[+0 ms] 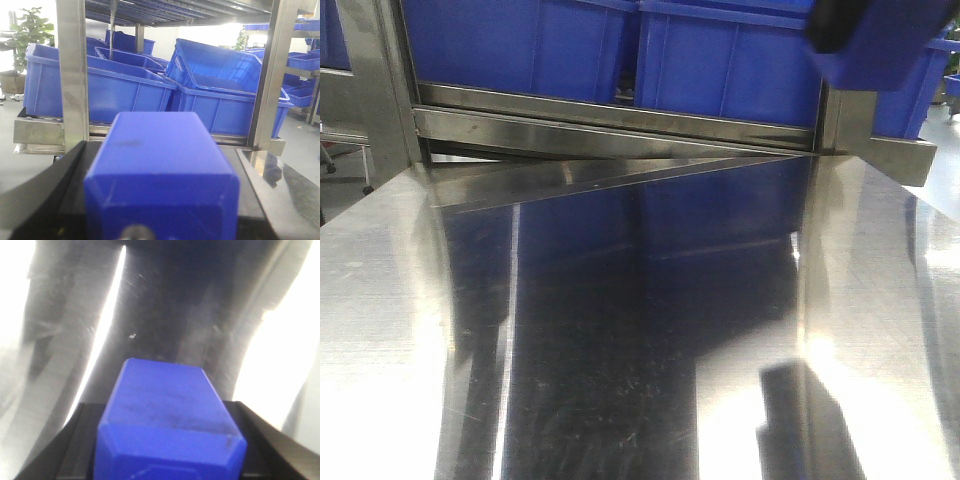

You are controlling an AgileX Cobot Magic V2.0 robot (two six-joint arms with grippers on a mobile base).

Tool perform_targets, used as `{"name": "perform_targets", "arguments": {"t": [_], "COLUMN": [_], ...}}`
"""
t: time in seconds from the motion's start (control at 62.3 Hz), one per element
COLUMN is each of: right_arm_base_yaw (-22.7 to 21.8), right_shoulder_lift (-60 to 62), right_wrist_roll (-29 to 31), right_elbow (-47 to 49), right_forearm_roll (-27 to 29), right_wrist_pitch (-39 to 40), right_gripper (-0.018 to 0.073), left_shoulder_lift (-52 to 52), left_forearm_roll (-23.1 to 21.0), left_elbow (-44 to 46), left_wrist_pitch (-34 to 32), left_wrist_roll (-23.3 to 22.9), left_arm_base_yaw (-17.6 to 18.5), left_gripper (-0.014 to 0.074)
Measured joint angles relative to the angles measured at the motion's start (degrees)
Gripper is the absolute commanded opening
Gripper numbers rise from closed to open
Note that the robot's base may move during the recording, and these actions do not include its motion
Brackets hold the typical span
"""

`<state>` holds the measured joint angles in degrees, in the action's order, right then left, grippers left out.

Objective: Pick and sort blue part to right shelf
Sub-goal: 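Grasp the second blue block with the right gripper and lift it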

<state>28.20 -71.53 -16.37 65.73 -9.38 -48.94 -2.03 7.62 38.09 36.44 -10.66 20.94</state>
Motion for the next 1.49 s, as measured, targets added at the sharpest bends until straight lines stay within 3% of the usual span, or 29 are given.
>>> {"name": "perform_targets", "arguments": {"t": [0.369, 0.658, 1.027, 1.492], "right_arm_base_yaw": [0.00, 0.00, 0.00, 0.00], "right_shoulder_lift": [25.98, 47.48, 70.43, 72.67], "right_wrist_roll": [-0.10, -0.10, 0.92, 3.83], "right_elbow": [-22.36, -32.49, -32.68, -30.56], "right_forearm_roll": [-1.62, -3.29, -5.43, -5.92], "right_wrist_pitch": [6.02, 6.83, 6.45, 7.20], "right_gripper": [0.0211, 0.0210, 0.0210, 0.0210], "left_shoulder_lift": [0.00, 0.00, 0.00, 0.00], "left_forearm_roll": [0.00, 0.00, 0.00, 0.00], "left_elbow": [0.00, 0.00, 0.00, 0.00], "left_wrist_pitch": [0.00, 0.00, 0.00, 0.00], "left_wrist_roll": [0.00, 0.00, 0.00, 0.00], "left_arm_base_yaw": [0.00, 0.00, 0.00, 0.00], "left_gripper": [0.0231, 0.0231, 0.0231, 0.0231]}}
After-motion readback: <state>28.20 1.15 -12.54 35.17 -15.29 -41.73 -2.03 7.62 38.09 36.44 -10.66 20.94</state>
